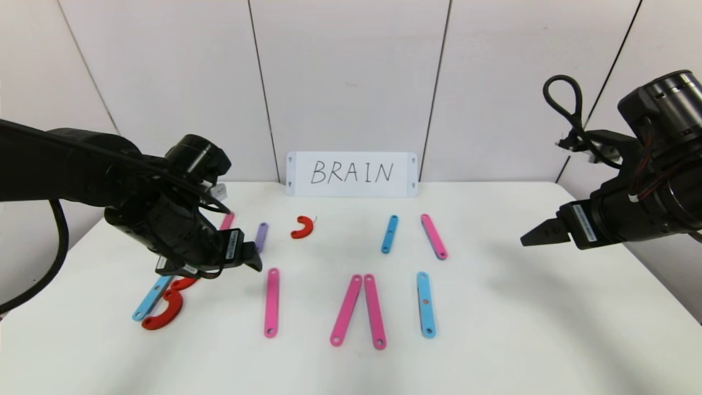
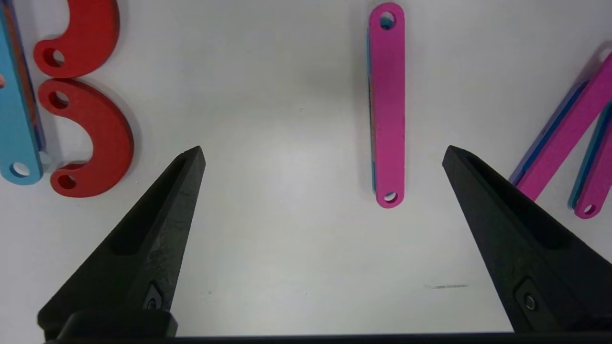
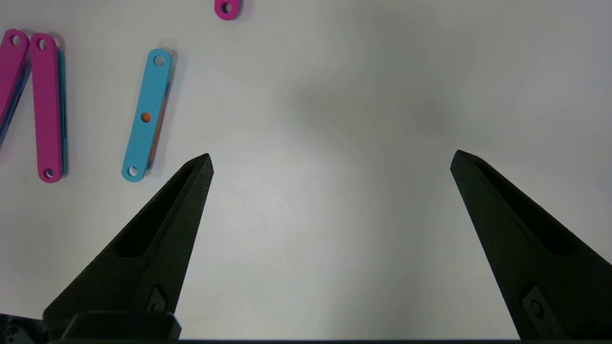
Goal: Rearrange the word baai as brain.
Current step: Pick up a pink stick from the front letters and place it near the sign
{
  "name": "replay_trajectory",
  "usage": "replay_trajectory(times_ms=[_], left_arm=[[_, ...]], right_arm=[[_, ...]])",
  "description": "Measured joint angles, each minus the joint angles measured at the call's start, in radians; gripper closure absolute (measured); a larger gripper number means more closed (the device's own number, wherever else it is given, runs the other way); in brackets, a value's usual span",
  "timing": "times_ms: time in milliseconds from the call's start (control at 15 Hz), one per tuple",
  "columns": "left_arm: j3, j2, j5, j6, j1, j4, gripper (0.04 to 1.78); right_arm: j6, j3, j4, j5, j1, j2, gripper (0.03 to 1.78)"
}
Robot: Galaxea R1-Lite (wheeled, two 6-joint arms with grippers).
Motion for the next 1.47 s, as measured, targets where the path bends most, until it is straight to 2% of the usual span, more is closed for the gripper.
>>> replay_trajectory(times_ms=[333, 800, 1467], left_arm=[[0.026, 0.052, 0.002, -0.038, -0.053, -0.006, 0.08], [0.039, 0.126, 0.006, -0.058, -0.102, -0.080, 0.08], [0.036, 0.186, 0.049, -0.060, -0.132, -0.104, 0.08]], right_arm=[[0.000, 0.000, 0.000, 0.000, 0.000, -0.003, 0.07], [0.000, 0.000, 0.000, -0.001, 0.000, -0.004, 0.07], [0.000, 0.004, -0.001, -0.001, 0.000, -0.016, 0.07]])
